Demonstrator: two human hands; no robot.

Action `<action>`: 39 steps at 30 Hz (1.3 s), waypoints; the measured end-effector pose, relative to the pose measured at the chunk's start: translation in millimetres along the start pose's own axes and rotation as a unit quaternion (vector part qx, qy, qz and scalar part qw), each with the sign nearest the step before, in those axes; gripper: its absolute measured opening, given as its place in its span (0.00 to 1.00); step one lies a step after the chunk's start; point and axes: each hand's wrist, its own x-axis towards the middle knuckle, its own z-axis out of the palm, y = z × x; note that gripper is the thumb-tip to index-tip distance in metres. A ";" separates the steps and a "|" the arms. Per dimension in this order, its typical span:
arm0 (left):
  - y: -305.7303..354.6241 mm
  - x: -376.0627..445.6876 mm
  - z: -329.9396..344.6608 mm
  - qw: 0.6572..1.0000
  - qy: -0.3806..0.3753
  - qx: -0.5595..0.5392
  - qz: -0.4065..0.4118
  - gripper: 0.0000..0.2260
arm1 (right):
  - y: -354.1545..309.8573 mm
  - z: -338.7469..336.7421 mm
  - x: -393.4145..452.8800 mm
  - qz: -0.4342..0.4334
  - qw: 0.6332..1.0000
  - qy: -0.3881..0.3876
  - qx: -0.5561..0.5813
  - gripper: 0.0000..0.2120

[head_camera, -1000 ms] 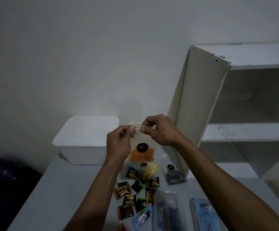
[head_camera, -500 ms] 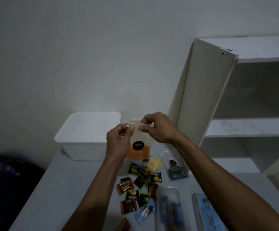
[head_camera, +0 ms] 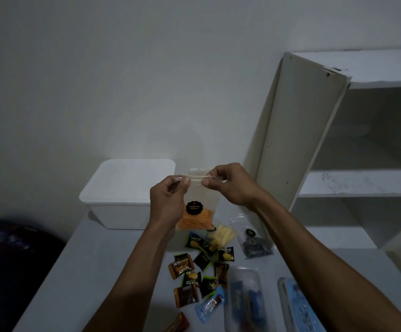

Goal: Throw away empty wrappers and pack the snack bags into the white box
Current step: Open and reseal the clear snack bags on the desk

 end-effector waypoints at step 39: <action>-6.9 18.4 4.1 0.999 -0.046 -0.012 -0.006 0.05 | 4.7 10.6 6.4 0.003 0.997 0.066 0.034 0.07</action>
